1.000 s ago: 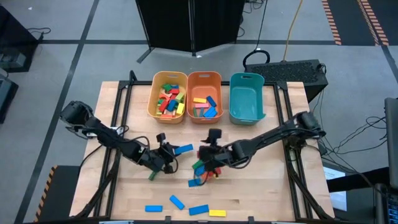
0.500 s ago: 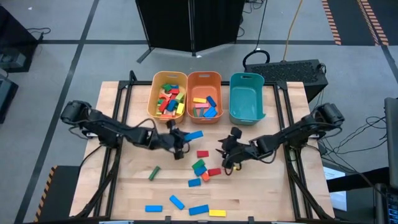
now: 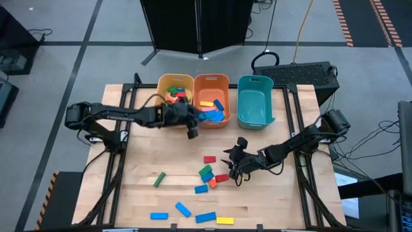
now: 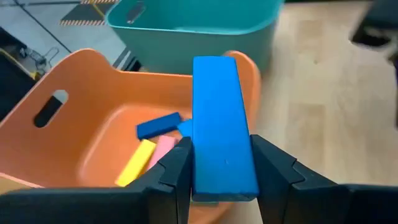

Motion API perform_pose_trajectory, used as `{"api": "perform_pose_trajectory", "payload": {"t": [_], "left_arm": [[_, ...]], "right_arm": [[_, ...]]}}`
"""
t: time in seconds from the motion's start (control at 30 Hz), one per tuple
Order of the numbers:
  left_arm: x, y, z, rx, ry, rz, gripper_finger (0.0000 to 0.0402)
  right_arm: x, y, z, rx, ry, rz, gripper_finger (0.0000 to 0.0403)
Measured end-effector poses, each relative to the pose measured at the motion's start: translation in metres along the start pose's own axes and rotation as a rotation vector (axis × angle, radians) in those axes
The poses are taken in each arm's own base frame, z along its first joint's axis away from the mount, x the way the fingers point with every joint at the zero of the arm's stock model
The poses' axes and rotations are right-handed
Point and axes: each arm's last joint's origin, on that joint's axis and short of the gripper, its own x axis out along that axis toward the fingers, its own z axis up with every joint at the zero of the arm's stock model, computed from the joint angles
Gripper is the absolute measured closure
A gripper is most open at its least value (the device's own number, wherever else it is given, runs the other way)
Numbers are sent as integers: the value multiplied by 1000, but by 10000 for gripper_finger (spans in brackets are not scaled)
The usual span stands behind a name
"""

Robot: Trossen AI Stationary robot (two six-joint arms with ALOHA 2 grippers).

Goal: Sort blocks by size
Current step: Put the blue rectangle block into the orange bin

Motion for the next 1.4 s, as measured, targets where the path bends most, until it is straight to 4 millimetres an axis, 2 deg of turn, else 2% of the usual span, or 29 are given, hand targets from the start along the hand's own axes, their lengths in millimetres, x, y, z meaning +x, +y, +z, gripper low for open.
{"api": "perform_pose_trajectory", "payload": {"t": [0.2, 0.4, 0.67, 0.9, 1.07, 1.23, 1.4], "left_arm": [[2, 32, 7, -64, -9, 15, 283], [3, 46, 5, -90, -4, 44, 277], [8, 54, 5, -135, -35, 47, 274], [37, 53, 5, -149, 26, 21, 273], [57, 54, 13, -124, 60, 16, 272], [69, 59, 19, -124, 106, 21, 272], [72, 67, 17, -135, 133, 35, 272]], "right_arm": [[19, 7, -15, 14, -20, 5, 222], [31, 10, -22, 30, -55, 18, 222], [31, 12, -17, 18, -101, 36, 222], [30, 13, -16, 7, -112, 39, 222], [30, 13, -17, 1, -105, 37, 222], [31, 12, -18, -7, -91, 32, 222], [31, 12, -20, -7, -76, 28, 222]]}}
